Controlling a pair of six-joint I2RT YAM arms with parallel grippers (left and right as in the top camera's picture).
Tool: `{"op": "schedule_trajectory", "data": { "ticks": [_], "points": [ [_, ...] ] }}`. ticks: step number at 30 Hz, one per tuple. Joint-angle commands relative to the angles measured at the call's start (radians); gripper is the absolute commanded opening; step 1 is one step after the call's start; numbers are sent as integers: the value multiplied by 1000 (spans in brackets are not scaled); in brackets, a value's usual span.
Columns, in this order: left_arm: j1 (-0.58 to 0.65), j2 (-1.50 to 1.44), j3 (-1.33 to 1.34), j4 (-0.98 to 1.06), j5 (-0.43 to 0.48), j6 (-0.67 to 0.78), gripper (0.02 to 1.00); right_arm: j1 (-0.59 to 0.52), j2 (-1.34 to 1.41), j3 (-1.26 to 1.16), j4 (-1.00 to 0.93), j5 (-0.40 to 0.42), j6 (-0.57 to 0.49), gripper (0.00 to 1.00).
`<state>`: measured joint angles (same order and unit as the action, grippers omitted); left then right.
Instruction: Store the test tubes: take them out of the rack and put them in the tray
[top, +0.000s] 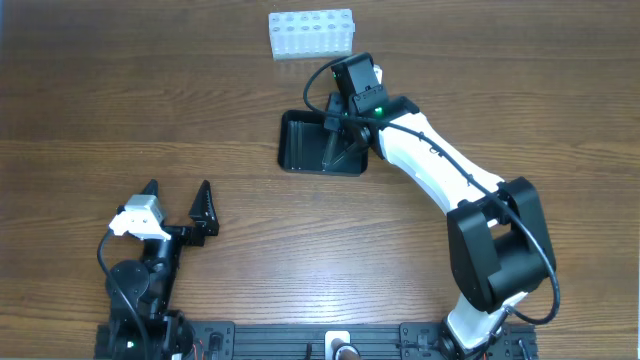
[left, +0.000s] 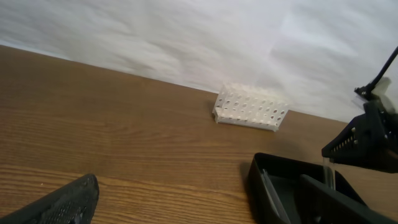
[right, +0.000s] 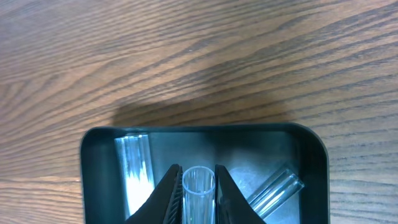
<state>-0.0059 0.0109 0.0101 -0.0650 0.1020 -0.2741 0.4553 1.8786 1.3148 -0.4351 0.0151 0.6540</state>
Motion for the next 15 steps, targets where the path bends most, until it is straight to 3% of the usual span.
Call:
{"op": "schedule_trajectory", "data": {
  "ticks": [1, 7, 15],
  "points": [
    [4, -5, -4, -3, 13, -7, 1000, 6, 49, -29, 18, 44, 2, 143],
    [4, -5, -4, -3, 13, -7, 1000, 6, 87, -36, 52, 76, -23, 141],
    [4, -5, -4, -3, 13, -7, 1000, 6, 103, -37, 79, 102, -23, 222]
  ]
}}
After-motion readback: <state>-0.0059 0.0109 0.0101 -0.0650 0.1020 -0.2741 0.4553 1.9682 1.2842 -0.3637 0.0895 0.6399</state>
